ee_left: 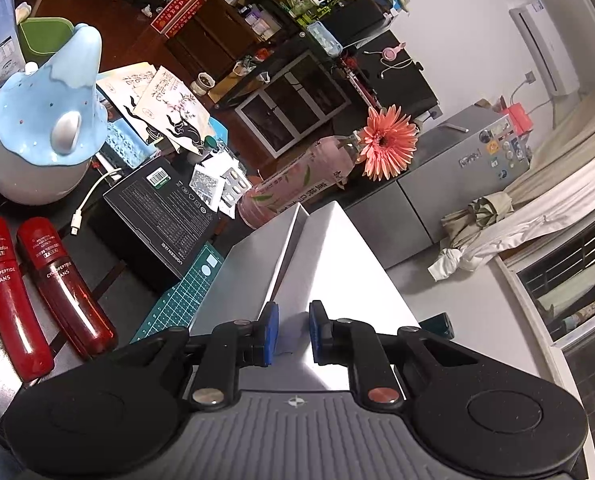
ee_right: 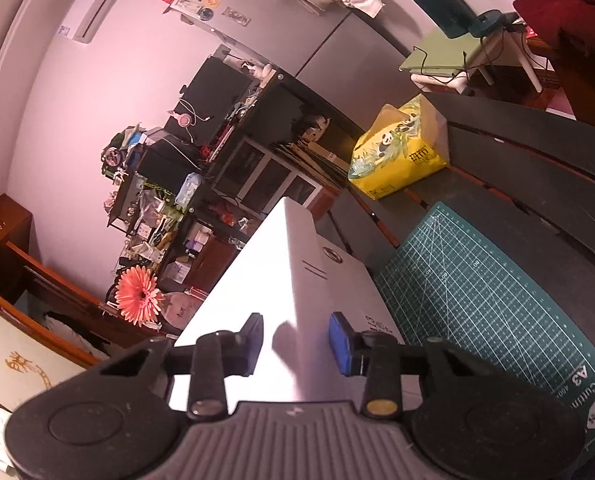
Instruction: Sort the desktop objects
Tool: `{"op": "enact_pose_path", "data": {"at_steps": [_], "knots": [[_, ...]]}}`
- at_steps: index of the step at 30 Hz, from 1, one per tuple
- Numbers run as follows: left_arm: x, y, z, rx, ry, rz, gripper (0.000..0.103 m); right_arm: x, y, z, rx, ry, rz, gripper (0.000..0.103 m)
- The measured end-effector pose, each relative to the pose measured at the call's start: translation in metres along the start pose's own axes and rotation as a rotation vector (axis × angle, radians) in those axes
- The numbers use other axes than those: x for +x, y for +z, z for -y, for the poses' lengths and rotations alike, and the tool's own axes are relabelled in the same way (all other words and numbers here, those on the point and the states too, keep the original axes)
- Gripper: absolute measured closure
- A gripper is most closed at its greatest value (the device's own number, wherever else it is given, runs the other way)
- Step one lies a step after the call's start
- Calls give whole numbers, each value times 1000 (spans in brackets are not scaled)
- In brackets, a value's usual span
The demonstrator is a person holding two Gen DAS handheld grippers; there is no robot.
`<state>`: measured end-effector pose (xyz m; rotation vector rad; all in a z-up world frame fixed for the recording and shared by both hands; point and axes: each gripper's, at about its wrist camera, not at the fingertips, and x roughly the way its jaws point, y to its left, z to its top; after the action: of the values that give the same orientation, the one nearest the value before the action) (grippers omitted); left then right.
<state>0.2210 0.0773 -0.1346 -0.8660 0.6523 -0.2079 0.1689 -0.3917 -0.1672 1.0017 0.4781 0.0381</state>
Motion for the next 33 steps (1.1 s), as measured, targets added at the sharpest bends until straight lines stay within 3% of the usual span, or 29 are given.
{"op": "enact_pose_path", "data": {"at_steps": [11,15,20,26,28,29,30,31,33], "knots": [[2,0,-2,-9,11,5,88,9,1,3,13,24,-3,71],[6,-1,-5,-46,-44,-23,88,13,1,3,25,58,-20,76],[9,-4,1,7,-9,-22,88,17,-3,1,17,71,-41,77],[7,-1,-5,-15,-2,-8,88,11,0,3,10,50,-14,77],[5,-1,-10,-26,19,-3,87,8,0,5,-17,7,0,76],[5,0,-12,-31,30,-1,80,7,0,6,-24,-14,5,74],[6,0,-16,-51,26,-5,73,6,0,8,-27,-34,8,71],[7,1,-19,-71,23,-10,70,5,0,11,-20,-47,8,61],[9,2,-26,-105,9,-23,69,7,2,19,22,-41,-5,57]]}}
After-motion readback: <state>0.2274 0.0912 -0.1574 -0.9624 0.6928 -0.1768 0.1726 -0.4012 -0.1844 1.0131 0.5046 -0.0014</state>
